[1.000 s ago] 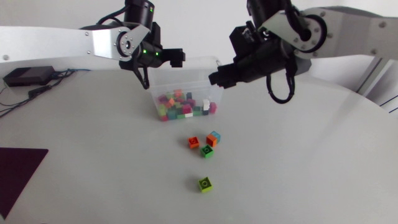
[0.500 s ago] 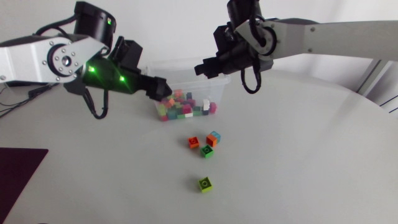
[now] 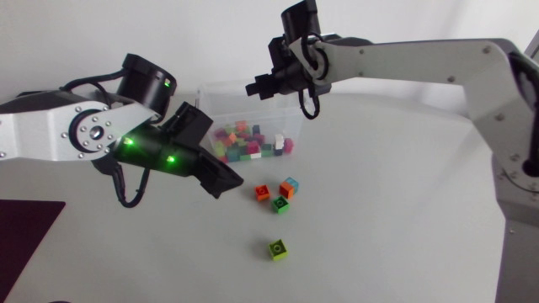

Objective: Place the duplo bricks in the container

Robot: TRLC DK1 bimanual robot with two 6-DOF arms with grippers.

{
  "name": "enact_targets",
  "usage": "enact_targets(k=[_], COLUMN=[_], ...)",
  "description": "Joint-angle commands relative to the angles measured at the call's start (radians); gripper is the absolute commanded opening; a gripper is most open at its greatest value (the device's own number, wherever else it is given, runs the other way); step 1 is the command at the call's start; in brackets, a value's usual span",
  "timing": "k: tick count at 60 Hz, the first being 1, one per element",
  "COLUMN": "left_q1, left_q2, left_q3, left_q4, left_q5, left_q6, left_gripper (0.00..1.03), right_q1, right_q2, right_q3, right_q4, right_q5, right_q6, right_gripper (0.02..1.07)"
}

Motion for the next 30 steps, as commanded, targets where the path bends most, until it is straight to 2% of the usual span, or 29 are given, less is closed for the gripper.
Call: enact_targets(k=[1,9,19,30], left_q1=[-0.051,-0.118,-0.184,-0.247], left_q2=[-0.006,0.052,0.175,0.276], left_q3=[-0.031,-0.016,0.069,0.150], left_q4=[-0.031,-0.058,-0.145,-0.226], left_q5=[0.010,0.010,0.008,0.004], left_q6=[0.069,0.112,0.156,0.170], left_gripper=[0.96,0.96,0.96,0.96], right_q1=[0.012,0.012,-0.035,-0.141], right_q2=[0.047,-0.073,-0.355,-0.559], right_q3=[0.063,-0.060,-0.386,-0.607], right_q4=[-0.032,0.005,0.145,0.159], right_q5=[0.015,0.014,-0.014,-0.080], right_q6=[-0.007,0.001,-0.002,0.001], right_gripper=[1.03,1.03,1.03,1.03])
